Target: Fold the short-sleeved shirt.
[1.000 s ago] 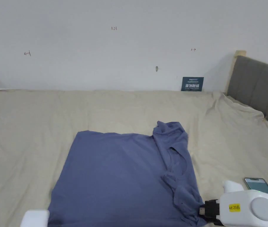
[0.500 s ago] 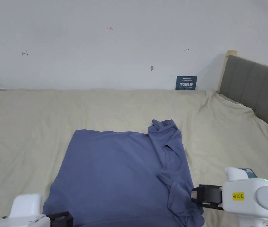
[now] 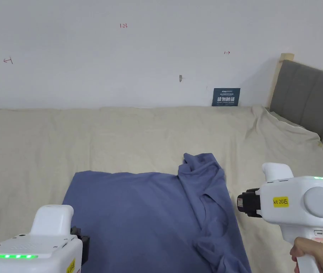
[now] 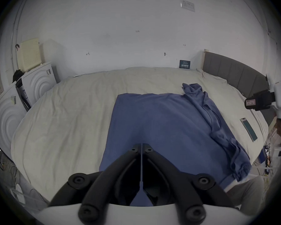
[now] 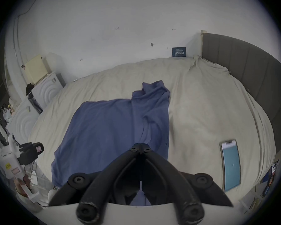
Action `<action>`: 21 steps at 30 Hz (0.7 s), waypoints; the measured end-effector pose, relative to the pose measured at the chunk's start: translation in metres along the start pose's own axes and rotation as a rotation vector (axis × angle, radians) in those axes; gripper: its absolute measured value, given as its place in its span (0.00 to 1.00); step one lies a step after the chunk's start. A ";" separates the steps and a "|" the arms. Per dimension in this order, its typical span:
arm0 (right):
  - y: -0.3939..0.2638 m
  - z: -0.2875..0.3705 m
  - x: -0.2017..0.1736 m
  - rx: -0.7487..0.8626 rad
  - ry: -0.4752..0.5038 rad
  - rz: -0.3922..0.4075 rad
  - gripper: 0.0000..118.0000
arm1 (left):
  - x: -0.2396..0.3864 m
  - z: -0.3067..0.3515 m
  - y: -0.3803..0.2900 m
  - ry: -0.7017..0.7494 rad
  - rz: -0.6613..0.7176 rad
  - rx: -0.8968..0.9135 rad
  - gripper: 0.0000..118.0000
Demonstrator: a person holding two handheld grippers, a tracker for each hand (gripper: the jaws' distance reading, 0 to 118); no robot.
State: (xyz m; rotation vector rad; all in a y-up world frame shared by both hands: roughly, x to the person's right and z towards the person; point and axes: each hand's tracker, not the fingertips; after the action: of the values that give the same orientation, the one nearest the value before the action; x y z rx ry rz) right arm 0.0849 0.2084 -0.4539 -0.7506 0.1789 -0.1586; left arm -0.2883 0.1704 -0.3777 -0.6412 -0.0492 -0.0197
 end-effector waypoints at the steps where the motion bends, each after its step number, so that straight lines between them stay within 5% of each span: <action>1: 0.011 -0.010 0.004 -0.003 -0.003 -0.004 0.00 | 0.001 -0.008 0.006 0.006 0.001 0.007 0.00; 11: 0.094 -0.116 0.044 -0.071 0.005 -0.052 0.00 | -0.006 -0.059 0.039 0.030 0.009 -0.012 0.00; 17: 0.135 -0.184 0.072 -0.134 0.082 -0.249 0.00 | -0.013 -0.078 0.045 0.071 0.027 -0.039 0.00; 18: 0.140 -0.195 0.074 -0.165 0.053 -0.253 0.07 | -0.014 -0.082 0.045 0.075 0.028 -0.045 0.00; 20: 0.145 -0.218 0.077 -0.218 0.010 -0.205 0.61 | -0.015 -0.091 0.046 0.088 0.024 -0.062 0.00; 21: 0.145 -0.225 0.078 -0.227 -0.018 -0.182 0.77 | -0.016 -0.096 0.047 0.091 0.024 -0.066 0.00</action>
State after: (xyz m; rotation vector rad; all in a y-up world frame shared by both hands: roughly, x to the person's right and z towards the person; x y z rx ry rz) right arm 0.1237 0.1484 -0.7232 -0.9949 0.1127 -0.3079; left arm -0.2990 0.1509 -0.4838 -0.7057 0.0467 -0.0274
